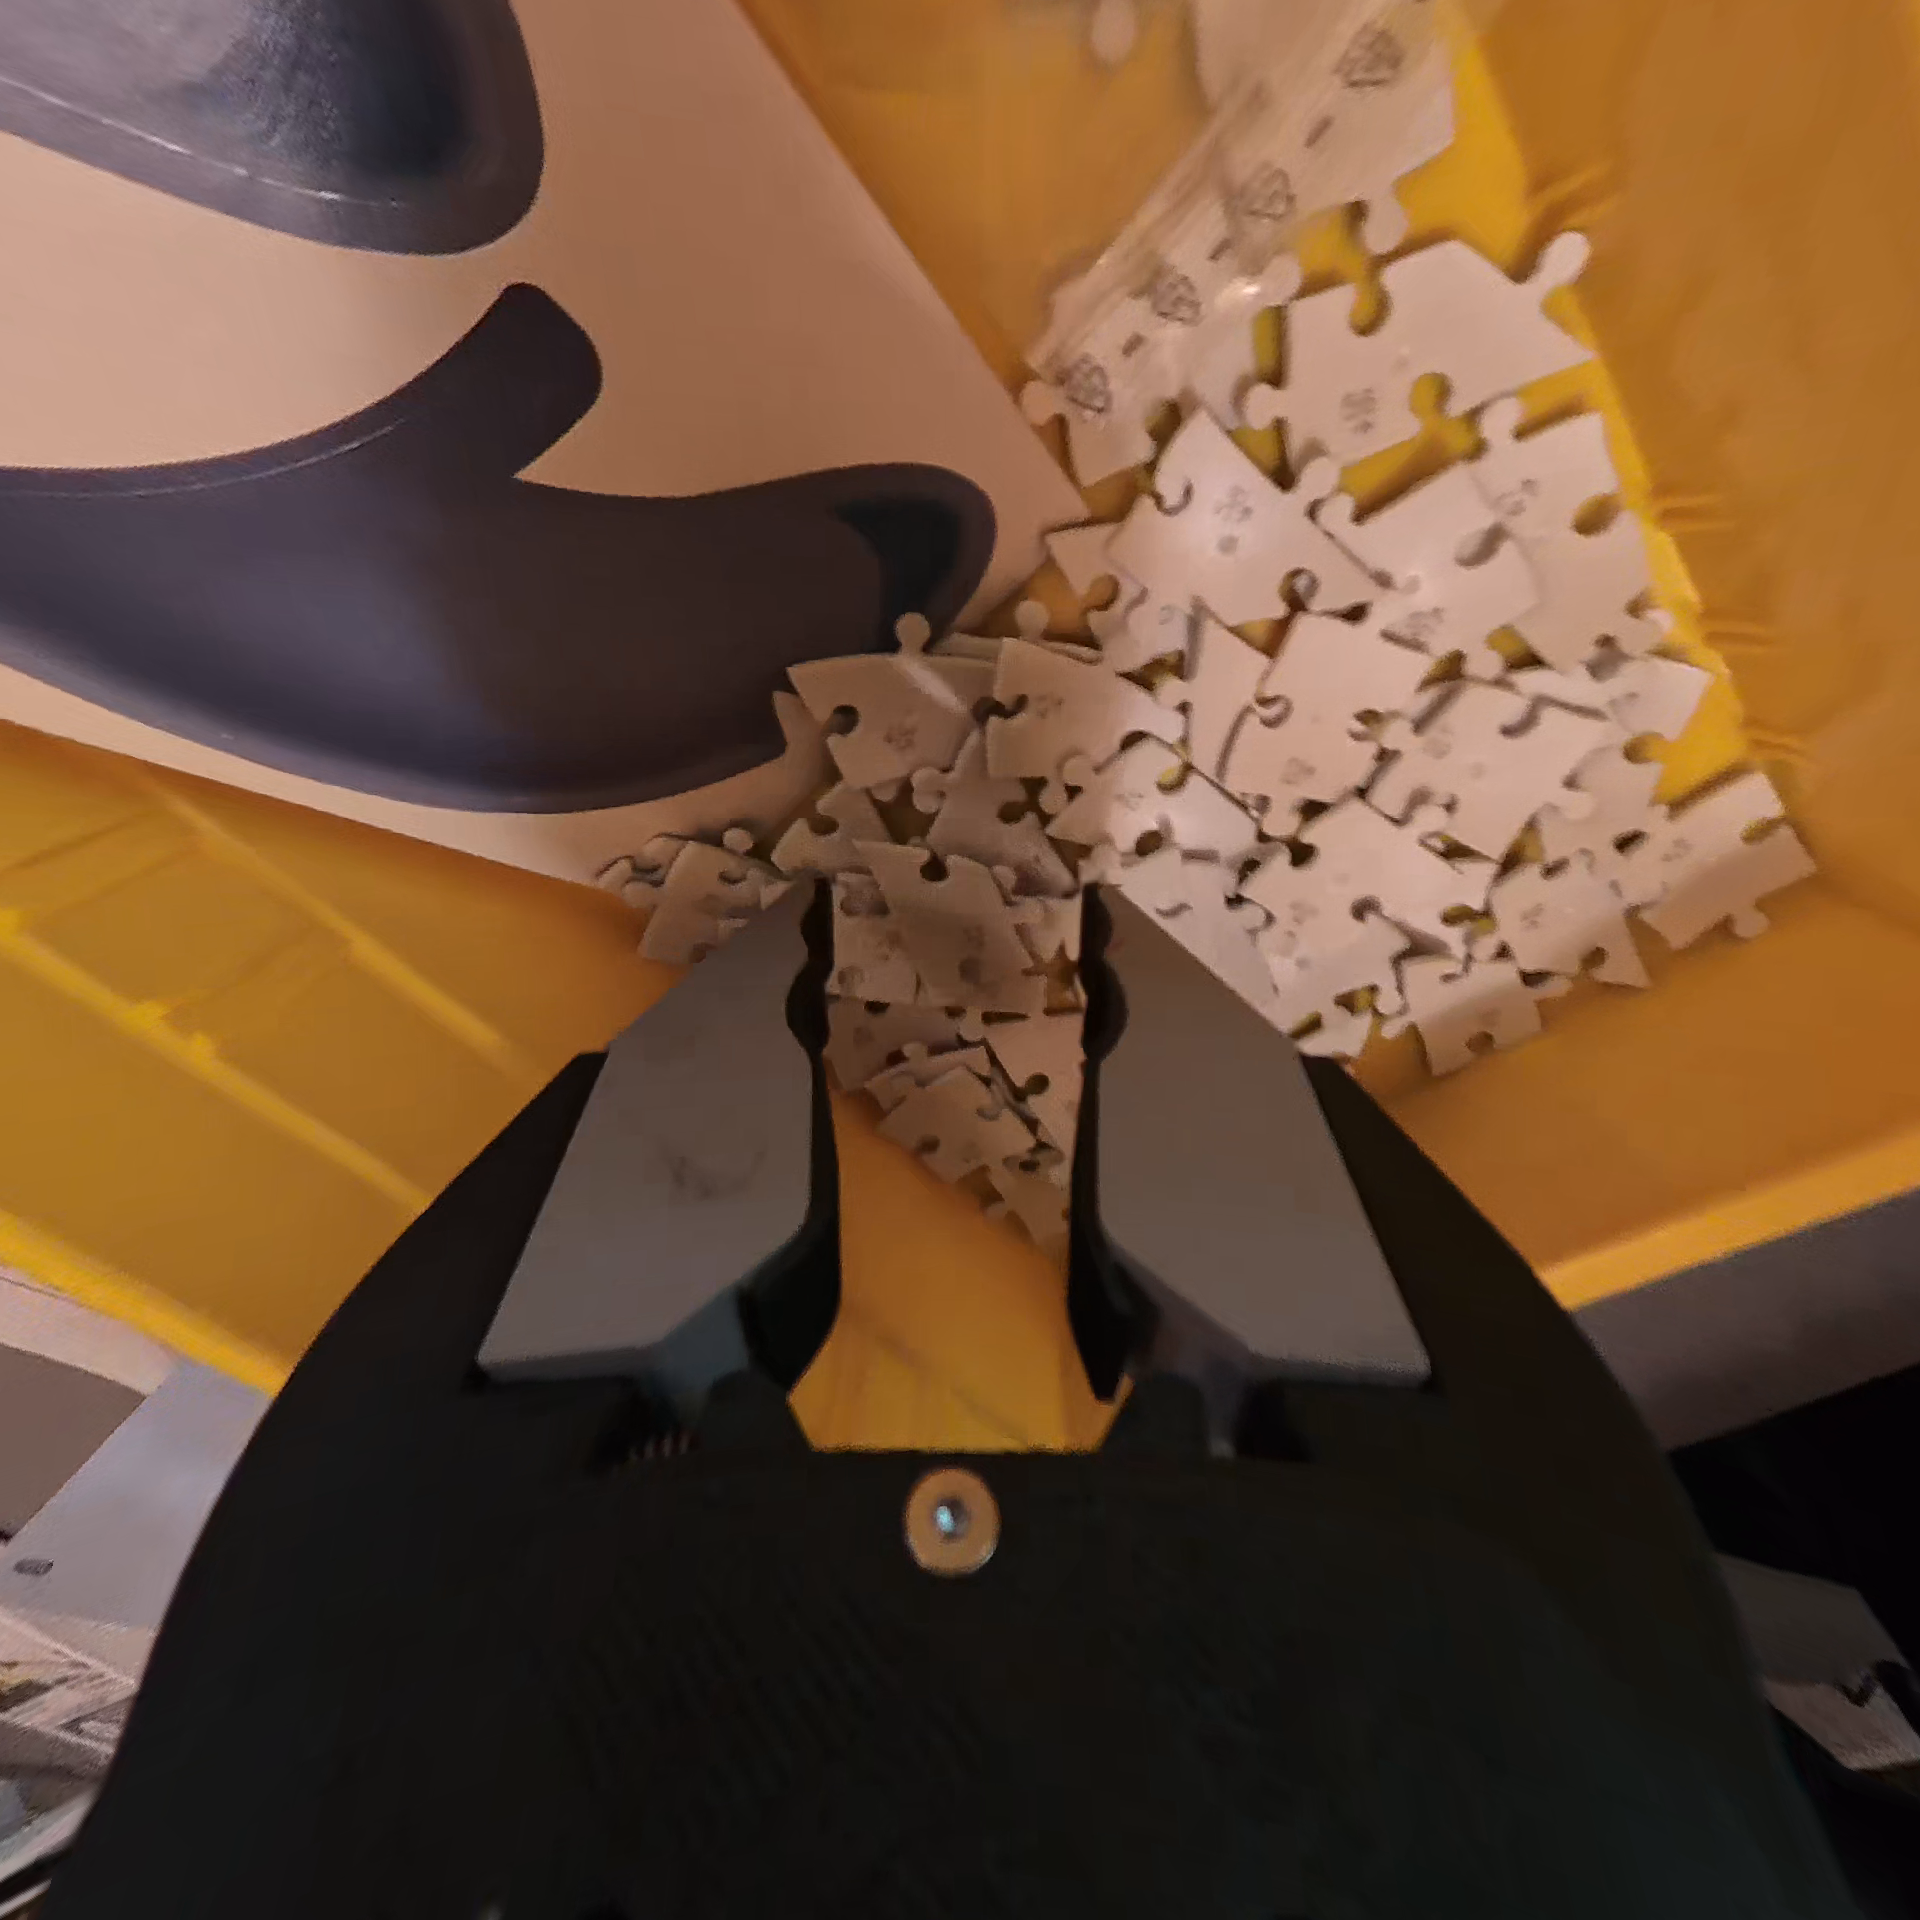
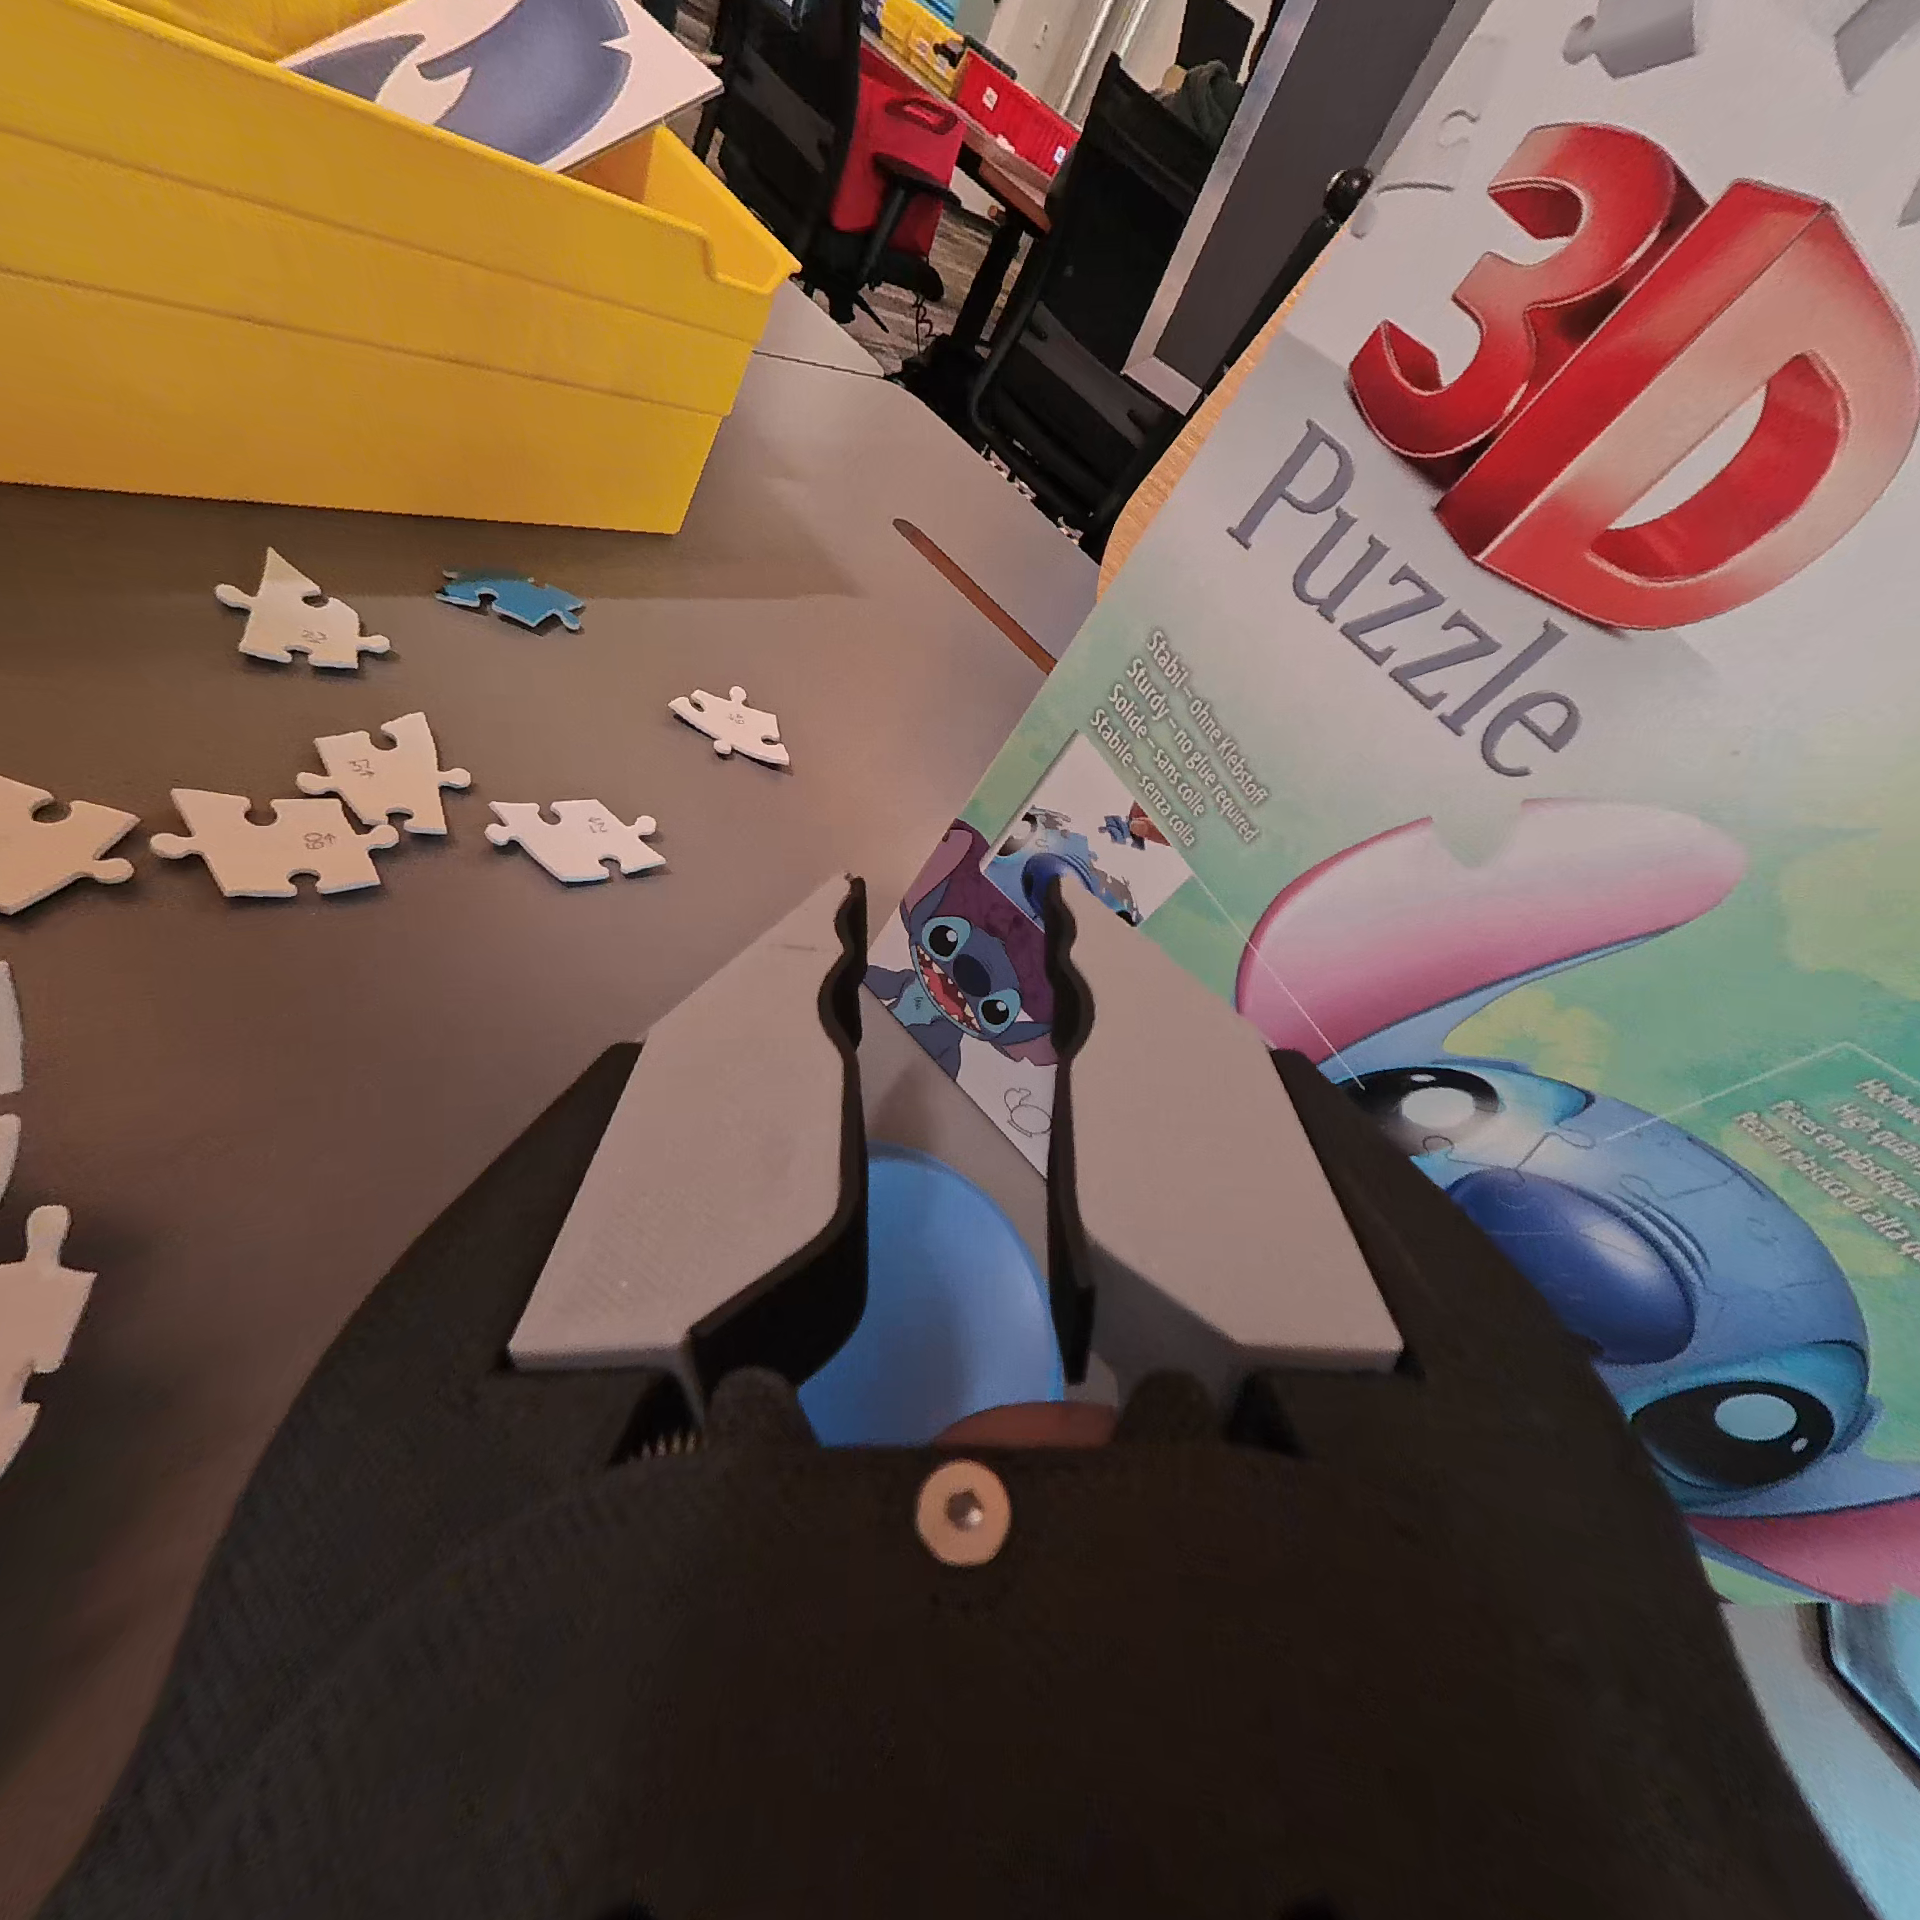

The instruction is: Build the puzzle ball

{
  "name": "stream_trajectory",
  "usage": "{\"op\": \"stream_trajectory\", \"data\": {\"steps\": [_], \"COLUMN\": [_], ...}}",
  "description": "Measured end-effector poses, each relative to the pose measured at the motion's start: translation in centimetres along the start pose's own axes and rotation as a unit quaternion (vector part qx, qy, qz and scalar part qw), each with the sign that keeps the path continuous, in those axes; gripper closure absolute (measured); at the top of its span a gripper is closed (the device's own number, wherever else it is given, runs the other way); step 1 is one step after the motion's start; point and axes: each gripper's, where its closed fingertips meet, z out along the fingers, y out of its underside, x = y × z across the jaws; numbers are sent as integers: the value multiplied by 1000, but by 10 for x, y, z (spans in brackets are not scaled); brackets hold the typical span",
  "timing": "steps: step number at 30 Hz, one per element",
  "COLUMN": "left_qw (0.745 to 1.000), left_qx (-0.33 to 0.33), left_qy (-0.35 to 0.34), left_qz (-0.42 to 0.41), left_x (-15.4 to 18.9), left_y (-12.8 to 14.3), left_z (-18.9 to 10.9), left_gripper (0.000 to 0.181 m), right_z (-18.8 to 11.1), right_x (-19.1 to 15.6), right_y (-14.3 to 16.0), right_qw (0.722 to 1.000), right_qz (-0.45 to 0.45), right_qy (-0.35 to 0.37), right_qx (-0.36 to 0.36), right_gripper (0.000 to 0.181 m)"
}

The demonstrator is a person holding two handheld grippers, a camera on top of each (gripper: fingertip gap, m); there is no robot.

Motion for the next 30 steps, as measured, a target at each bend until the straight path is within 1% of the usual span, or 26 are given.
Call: {"op": "stream_trajectory", "data": {"steps": [4, 5, 7, 9, 10, 12, 15, 17, 20, 23, 26, 28, 29, 30], "left_qw": [999, 999, 999, 999, 998, 997, 995, 992, 994, 993, 995, 995, 994, 990], "left_qx": [19, 19, 17, 3, -6, -13, -28, -24, -28, -5, 22, 49, 67, 83], "left_qy": [-26, -29, -28, -19, -13, -9, 25, 55, 66, 80, 48, 34, 40, 66], "left_qz": [-5, -5, 8, 38, 55, 82, 97, 112, 83, 83, 83, 80, 82, 94], "left_x": [-8, -8, -4, 4, 9, 13, 23, 29, 26, 31, 23, 20, 22, 32], "left_y": [8, 10, 14, 17, 20, 20, 21, 18, 14, 2, -10, -16, -19, -22], "left_z": [-22, -25, -25, -20, -17, -11, -2, 3, 5, 5, 2, -8, -15, -22], "left_gripper": [140, 143, 160, 168, 180, 181, 181, 181, 181, 181, 181, 181, 181, 181], "right_z": [-1, -1, -1, -1, 0, 0, -1, -2, -5, -5, -6, -6, -6, -5], "right_x": [1, 1, 1, 2, 2, 3, 9, 13, 17, 18, 17, 16, 14, 13], "right_y": [1, 1, 1, 1, 2, 2, 1, 0, -4, -3, -4, -6, -6, -5], "right_qw": [1000, 1000, 1000, 1000, 1000, 1000, 1000, 1000, 999, 999, 999, 998, 998, 999], "right_qz": [2, 3, 5, 7, 8, 13, 9, 8, 18, 27, 27, 26, 26, 25], "right_qy": [0, 0, -1, 0, 0, 0, 11, 19, 22, 20, 20, 18, 15, 12], "right_qx": [2, 4, 7, 7, 8, 10, 15, 21, 39, 41, 43, 48, 48, 46], "right_gripper": [152, 152, 152, 152, 152, 152, 153, 154, 157, 157, 157, 157, 157, 157]}}
